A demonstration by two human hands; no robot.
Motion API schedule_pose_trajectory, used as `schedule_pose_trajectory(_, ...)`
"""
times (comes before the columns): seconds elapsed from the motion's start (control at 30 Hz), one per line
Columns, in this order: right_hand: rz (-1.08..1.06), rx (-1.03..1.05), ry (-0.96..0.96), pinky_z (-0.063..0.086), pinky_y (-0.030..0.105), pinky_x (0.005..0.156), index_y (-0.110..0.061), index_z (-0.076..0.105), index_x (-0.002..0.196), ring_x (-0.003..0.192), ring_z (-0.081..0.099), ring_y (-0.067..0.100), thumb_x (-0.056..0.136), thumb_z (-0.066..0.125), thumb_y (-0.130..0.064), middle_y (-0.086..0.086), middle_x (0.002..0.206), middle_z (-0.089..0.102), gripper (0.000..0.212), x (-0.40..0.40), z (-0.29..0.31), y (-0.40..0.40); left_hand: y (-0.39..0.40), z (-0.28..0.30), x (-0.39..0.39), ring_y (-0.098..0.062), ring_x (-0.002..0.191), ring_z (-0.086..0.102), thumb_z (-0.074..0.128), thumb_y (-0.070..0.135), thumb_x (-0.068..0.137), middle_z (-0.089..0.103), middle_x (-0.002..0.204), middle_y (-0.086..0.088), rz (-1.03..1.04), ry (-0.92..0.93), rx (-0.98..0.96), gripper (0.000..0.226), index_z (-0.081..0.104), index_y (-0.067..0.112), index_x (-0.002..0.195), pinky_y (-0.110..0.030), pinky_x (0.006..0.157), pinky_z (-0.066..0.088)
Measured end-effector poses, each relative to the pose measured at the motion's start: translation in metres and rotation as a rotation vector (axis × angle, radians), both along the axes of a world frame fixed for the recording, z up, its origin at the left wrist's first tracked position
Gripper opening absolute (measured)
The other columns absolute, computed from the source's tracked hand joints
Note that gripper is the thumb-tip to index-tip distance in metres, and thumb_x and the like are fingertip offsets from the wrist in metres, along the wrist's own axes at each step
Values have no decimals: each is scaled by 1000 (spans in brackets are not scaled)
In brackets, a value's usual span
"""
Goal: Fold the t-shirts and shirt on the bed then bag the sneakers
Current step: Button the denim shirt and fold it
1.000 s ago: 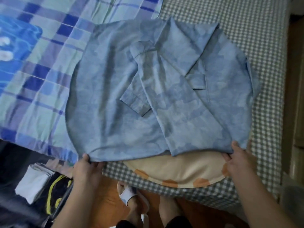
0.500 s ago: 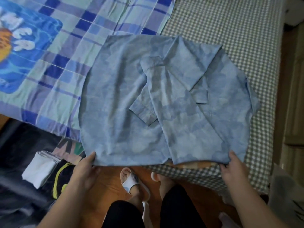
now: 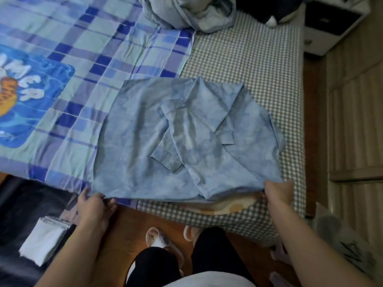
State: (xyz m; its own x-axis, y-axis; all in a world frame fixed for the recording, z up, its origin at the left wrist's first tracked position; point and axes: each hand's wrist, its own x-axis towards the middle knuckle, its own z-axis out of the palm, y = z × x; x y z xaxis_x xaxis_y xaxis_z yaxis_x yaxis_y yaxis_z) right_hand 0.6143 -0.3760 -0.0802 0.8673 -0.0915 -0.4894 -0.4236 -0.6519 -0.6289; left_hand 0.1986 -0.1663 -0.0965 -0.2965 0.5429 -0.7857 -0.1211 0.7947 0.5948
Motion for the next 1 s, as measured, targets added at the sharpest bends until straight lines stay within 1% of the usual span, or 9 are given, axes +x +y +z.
schedule_pose_trajectory(0.07, 149, -9, -90, 56, 36, 58, -11, 44, 144, 65, 65, 24, 86, 60, -5, 2, 110, 63, 61, 15, 27, 24, 25, 22, 16, -16, 57, 60, 36, 4, 101, 54, 85, -10, 8, -59, 42, 26, 54, 15, 116, -22, 42, 51)
schedule_pose_trajectory(0.13, 256, 16, -87, 56, 35, 53, -3, 62, 117, 46, 64, 17, 91, 61, -13, 8, 83, 71, 27, 40, 38, 57, 55, 36, 33, -17, 58, 70, 34, 7, 103, 56, 90, -11, 42, -143, 77, 22, 55, 9, 99, -22, 47, 56)
schedule_pose_trajectory(0.2, 301, 83, 18, 50, 27, 42, -1, 64, 96, 37, 60, 14, 100, 58, -22, 8, 65, 68, 22, 70, 33, 90, 87, 42, 48, -18, 57, 73, 34, 8, 100, 62, 92, -14, 76, -210, 122, 20, 52, 4, 108, -26, 52, 60)
schedule_pose_trajectory(0.4, 657, -33, 195, 44, 27, 49, -4, 68, 98, 51, 65, 15, 99, 63, -18, 15, 84, 72, 15, 133, -9, 120, 152, -1, 98, -15, 67, 72, 34, 4, 103, 59, 99, -14, -116, -149, 106, 20, 53, 1, 96, -25, 63, 60)
schedule_pose_trajectory(0.53, 866, -409, -279, 49, 36, 83, -10, 69, 111, 100, 64, 36, 96, 64, -33, 17, 109, 67, 28, 149, -55, 137, 139, -45, 142, -29, 122, 55, 54, 14, 97, 55, 129, -16, -558, 465, 266, 59, 35, -1, 150, -35, 103, 40)
schedule_pose_trajectory(0.67, 866, -393, -588, 35, 47, 109, -15, 59, 137, 125, 47, 38, 97, 60, -39, 17, 138, 48, 46, 138, -74, 135, 52, -71, 203, -42, 148, 25, 50, 36, 93, 28, 160, -25, -1239, 892, 829, 68, 36, 15, 156, -51, 120, 20)
schedule_pose_trajectory(0.77, 786, -229, -478, 47, 45, 104, -16, 53, 138, 117, 58, 25, 98, 57, -46, 12, 133, 57, 50, 147, -72, 95, 18, -93, 243, -39, 150, 23, 44, 43, 97, 31, 161, -17, -1573, 883, 921, 63, 37, 20, 156, -53, 119, 20)
schedule_pose_trajectory(0.87, 685, 56, -76, 55, 19, 79, -20, 61, 121, 85, 66, -2, 97, 65, -32, 3, 110, 68, 27, 159, -60, 39, 25, -111, 262, -39, 150, 23, 30, 53, 101, 30, 162, -16, -1605, 905, 774, 63, 31, 26, 158, -53, 121, 19)
schedule_pose_trajectory(1.0, 1121, -271, 74, 45, 22, 82, -32, 67, 110, 99, 56, 13, 76, 81, -52, -5, 105, 61, 42, 183, -84, -6, 37, -130, 263, -41, 148, 27, 19, 59, 100, 32, 162, -17, -1674, 952, 650, 69, 30, 25, 159, -55, 119, 24)
